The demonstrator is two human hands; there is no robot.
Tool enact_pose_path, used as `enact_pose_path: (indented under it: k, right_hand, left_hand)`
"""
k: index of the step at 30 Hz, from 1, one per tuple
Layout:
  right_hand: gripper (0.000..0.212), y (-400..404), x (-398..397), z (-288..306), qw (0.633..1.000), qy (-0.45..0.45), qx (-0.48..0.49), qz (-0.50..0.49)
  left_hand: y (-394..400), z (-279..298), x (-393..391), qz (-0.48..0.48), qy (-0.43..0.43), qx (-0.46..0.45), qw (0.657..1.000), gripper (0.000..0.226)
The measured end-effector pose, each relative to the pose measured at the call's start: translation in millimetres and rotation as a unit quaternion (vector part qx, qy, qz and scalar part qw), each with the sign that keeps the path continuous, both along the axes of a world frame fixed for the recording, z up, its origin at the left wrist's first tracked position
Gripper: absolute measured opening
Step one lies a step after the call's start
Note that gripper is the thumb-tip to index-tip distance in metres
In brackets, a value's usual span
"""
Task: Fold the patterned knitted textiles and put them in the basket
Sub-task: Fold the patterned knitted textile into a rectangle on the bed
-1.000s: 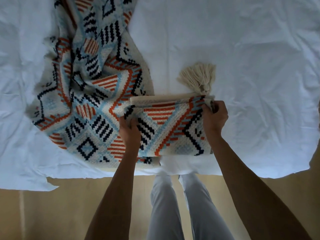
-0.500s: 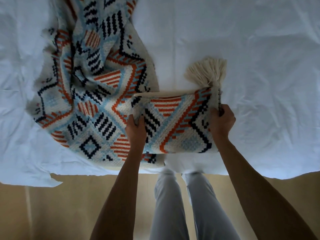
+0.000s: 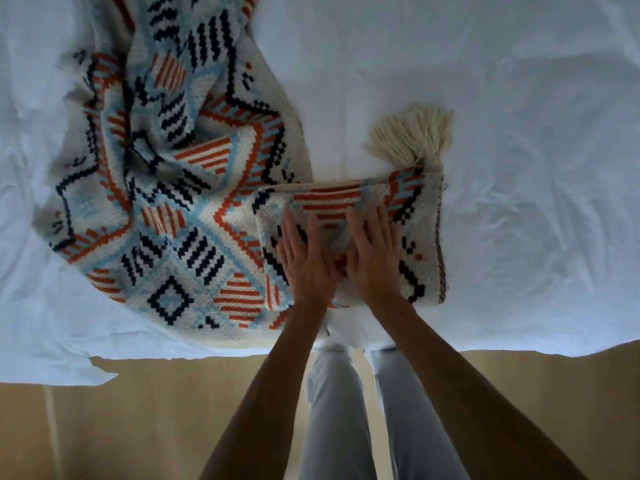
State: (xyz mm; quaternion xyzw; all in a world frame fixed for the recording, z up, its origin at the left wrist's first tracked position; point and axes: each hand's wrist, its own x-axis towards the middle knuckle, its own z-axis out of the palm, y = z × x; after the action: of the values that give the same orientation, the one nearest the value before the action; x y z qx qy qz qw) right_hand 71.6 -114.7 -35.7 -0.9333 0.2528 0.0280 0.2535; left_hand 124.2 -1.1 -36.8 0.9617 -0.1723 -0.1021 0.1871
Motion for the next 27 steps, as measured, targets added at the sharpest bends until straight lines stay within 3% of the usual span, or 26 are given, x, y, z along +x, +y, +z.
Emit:
enact_pose_path:
  k: [2, 7, 12, 16, 18, 22, 27]
  right_hand:
    - [0.06, 10.0, -15.8, -21.4, 0.998, 0.048, -0.028, 0.017]
    - [0.061, -3.3, -49.8, -51.8, 0.989, 0.119, -0.079, -0.049]
    - [0.065, -21.7, -72.8, -67.8, 0.985, 0.102, -0.096, -0.1]
    - [0.063, -21.9, -67.2, -64.2, 0.982, 0.065, -0.101, -0.147]
    - [0.06, -20.1, -51.6, -58.2, 0.987, 0.031, -0.082, -0.138]
    - [0.061, -24.7, -12.9, -53.9, 0.995, -0.004, -0.072, -0.073]
    - [0.057, -28.9, 31.1, -57.6, 0.992, 0.05, -0.081, -0.084]
  left_hand:
    - [0.4, -14.8, -13.5, -0.023, 0.027, 0.031, 0.999, 0.067]
    - [41.0, -57.5, -40.6, -0.056, 0.029, 0.075, 0.995, 0.059]
    - [79.1, -74.4, -44.5, -0.065, -0.002, 0.103, 0.993, 0.065]
    - [60.2, -64.8, -41.0, -0.01, 0.008, 0.1, 0.995, 0.064]
    - [42.2, -55.9, -37.4, 0.004, 0.016, 0.075, 0.997, 0.06]
    - [6.9, -46.3, -9.3, -0.081, 0.017, 0.02, 0.996, 0.06]
    - [-28.2, -52.9, 23.0, -0.075, 0.035, 0.058, 0.995, 0.062]
